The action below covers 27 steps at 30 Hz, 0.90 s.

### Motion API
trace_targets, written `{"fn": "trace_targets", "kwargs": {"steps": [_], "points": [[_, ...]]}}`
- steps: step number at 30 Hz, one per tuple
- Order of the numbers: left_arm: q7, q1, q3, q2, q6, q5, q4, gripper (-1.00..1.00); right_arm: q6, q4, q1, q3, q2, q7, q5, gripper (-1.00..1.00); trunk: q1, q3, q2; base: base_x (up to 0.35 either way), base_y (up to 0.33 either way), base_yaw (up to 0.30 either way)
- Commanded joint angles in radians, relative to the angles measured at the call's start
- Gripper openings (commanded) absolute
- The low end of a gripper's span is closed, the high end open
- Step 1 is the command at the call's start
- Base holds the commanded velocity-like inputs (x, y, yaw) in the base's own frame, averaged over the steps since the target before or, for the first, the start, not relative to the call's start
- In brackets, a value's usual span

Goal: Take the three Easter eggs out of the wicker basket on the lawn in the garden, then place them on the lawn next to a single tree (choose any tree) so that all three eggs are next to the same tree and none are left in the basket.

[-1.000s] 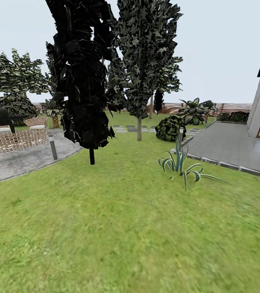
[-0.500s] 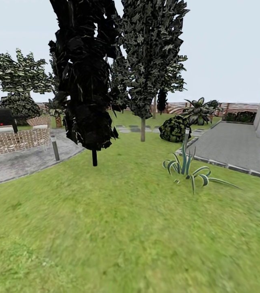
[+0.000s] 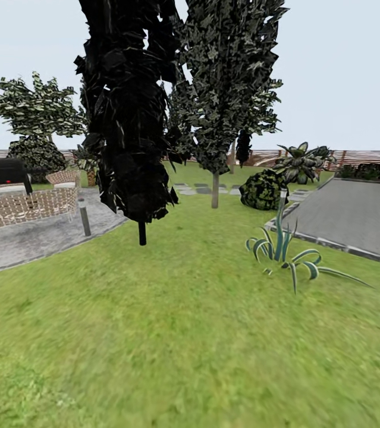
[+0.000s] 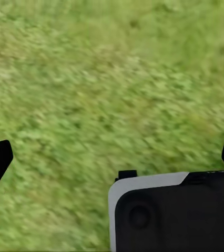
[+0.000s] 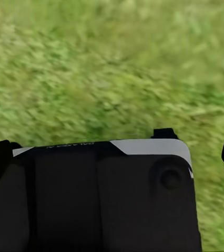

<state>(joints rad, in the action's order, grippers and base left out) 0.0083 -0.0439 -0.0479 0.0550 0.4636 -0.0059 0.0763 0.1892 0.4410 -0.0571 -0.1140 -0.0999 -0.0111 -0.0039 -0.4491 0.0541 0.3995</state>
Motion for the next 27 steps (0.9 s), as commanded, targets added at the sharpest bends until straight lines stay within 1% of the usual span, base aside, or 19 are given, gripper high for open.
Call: {"fn": "trace_targets", "kwargs": {"steps": [1,6,9,27], "points": [[0.001,-0.001,-0.004,0.000,0.003,0.000,-0.001,1.00,0.005,0.001,0.000,-0.005,-0.001,-0.001,0.000,1.00,-0.001,0.000,0.001,0.331,0.000,0.238],[0.001,-0.001,-0.004,0.000,0.003,0.000,-0.001,1.00,0.004,-0.001,0.000,-0.004,-0.001,-0.001,0.000,1.00,-0.001,0.000,0.001,0.331,0.000,0.248],[0.001,-0.001,-0.004,0.000,0.003,-0.001,-0.001,1.00,0.004,-0.002,0.000,-0.004,-0.001,-0.001,0.000,1.00,-0.001,0.000,0.001,0.331,0.000,0.131],[0.001,-0.001,-0.004,0.000,0.004,0.000,-0.001,1.00,0.004,-0.002,0.000,-0.004,-0.001,-0.001,0.000,1.00,-0.001,0.000,0.001,0.328,0.000,0.014]]}}
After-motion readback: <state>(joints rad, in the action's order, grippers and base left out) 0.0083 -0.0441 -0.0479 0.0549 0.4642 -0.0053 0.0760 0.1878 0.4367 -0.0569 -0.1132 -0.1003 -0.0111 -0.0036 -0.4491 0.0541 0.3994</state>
